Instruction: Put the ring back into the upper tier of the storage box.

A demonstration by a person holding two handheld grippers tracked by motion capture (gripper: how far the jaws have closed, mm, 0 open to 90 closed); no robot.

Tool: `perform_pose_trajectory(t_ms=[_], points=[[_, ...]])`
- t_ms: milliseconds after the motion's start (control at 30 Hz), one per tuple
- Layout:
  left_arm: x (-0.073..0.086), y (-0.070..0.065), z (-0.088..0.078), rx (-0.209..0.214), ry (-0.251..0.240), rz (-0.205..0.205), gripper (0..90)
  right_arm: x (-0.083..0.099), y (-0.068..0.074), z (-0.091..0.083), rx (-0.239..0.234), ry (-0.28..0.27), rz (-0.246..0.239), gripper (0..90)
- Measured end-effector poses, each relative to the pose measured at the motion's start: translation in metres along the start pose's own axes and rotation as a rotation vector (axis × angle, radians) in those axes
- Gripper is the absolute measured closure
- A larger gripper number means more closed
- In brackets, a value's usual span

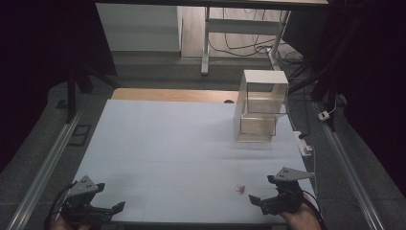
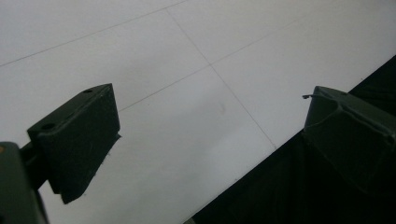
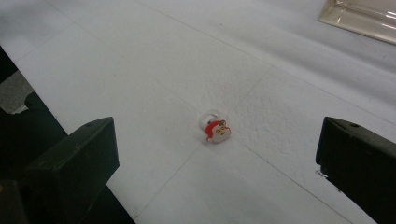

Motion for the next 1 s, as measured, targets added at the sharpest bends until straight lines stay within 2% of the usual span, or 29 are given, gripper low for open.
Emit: perform_pose_trajectory(t_ms=[300, 667, 800, 1000], points=[[0.0, 0.001, -0.001, 0.004, -0.004, -0.006, 4.0, -0.004, -0.002, 0.008, -0.017, 0.019, 0.013, 0.0], [0.0, 0.002, -0.001, 0.012, -0.011, -0.012, 3.4, -0.009, -0.005, 0.023, -0.021, 0.067, -0.021, 0.0], [-0.001, 0.003, -0.002, 0.02, -0.017, -0.021, 2.2, -0.016, -0.008, 0.033, -0.013, 0.077, -0.043, 0.0], [-0.001, 0.004, -0.003, 0.03, -0.025, -0.029, 1.8, -0.017, -0.012, 0.046, -0.037, 0.091, -0.024, 0.0]])
Point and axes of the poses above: each handheld gripper's, and its own axes: z roughly forward along the jaws, x roughly out of its underside, y roughly to its left, the point moved 2 cm from there along z, roughly forward along the jaws, and after that the axes turned 15 degrees about -z, right-handed, at the moved point
